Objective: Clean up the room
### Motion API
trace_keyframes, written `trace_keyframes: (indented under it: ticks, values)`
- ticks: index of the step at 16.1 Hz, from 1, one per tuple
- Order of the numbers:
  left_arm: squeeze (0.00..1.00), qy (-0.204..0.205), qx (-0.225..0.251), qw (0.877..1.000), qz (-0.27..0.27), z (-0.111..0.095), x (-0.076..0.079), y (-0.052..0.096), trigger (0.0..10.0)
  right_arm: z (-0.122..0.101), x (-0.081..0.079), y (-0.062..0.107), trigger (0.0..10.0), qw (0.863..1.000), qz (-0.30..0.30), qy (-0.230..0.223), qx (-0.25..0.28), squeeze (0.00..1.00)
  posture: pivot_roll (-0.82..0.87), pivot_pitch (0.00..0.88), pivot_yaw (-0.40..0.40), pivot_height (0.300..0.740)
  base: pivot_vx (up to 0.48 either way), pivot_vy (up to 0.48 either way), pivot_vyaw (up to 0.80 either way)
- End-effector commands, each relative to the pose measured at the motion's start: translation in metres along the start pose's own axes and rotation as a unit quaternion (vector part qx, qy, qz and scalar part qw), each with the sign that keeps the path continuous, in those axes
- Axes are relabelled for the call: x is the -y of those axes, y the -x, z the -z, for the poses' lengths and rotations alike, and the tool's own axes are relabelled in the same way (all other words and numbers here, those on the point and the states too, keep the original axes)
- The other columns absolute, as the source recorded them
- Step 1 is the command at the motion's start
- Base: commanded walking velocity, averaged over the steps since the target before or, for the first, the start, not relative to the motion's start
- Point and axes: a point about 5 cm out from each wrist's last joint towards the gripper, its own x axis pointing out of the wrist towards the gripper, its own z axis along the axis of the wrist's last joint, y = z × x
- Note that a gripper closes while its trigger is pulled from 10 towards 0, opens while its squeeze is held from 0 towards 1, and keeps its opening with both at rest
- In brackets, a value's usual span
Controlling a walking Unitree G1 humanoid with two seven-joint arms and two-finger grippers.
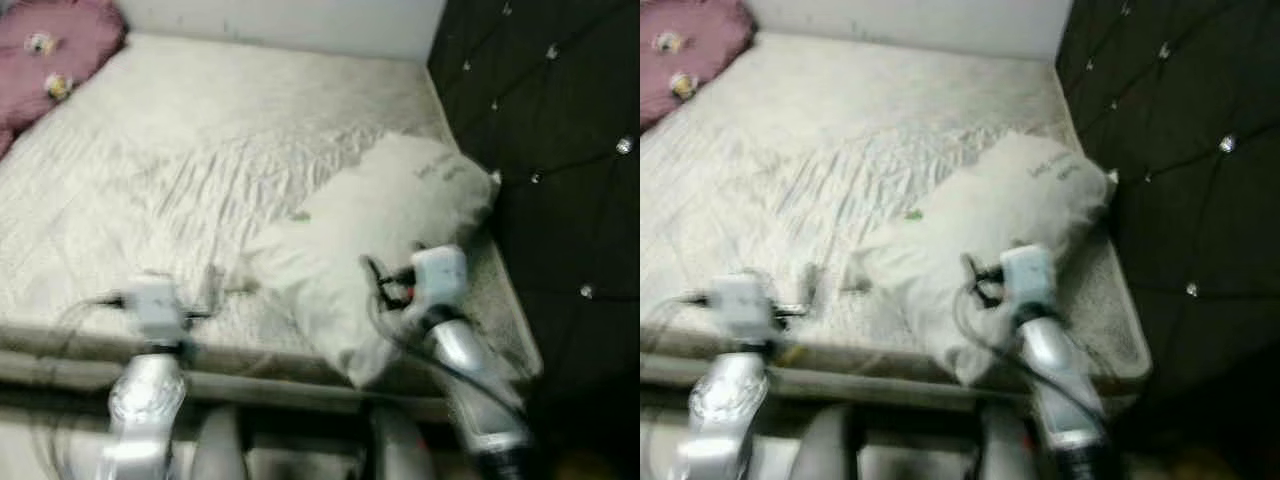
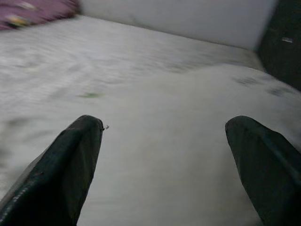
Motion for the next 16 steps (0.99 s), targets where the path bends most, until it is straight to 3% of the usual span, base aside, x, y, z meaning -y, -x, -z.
trace_keyframes:
  ticks: [1,7,11,16]
  values:
    - [0.0,-0.009,-0.003,1.0,-0.014,0.0,-0.0088,0.0014,10.0,-0.0028,-0.0022,-0.0024,10.0,1.0,0.004,-0.012,0.003,0.0,0.01,0.0,-0.046,0.609,0.0,0.0,0.0]
    - [0.0,-0.011,-0.018,1.0,-0.008,0.0033,-0.0076,0.0016,10.0,-0.0004,0.0039,-0.0031,10.0,0.999,0.034,-0.002,-0.006,0.0,0.01,0.0,-0.045,0.609,0.0,0.0,0.0]
    - [0.0,-0.012,-0.02,1.0,-0.008,0.0037,-0.0071,0.0018,10.0,0.0008,0.0057,-0.004,10.0,0.999,0.038,-0.008,-0.009,0.0,0.01,0.0,-0.046,0.609,0.0,0.0,-0.8]
    - [0.0,-0.018,-0.025,0.999,-0.013,0.0051,-0.0089,0.0065,10.0,-0.0003,0.0006,-0.0043,10.0,1.0,0.014,-0.004,-0.008,0.0,0.02,0.0,-0.048,0.609,0.0,0.0,0.0]
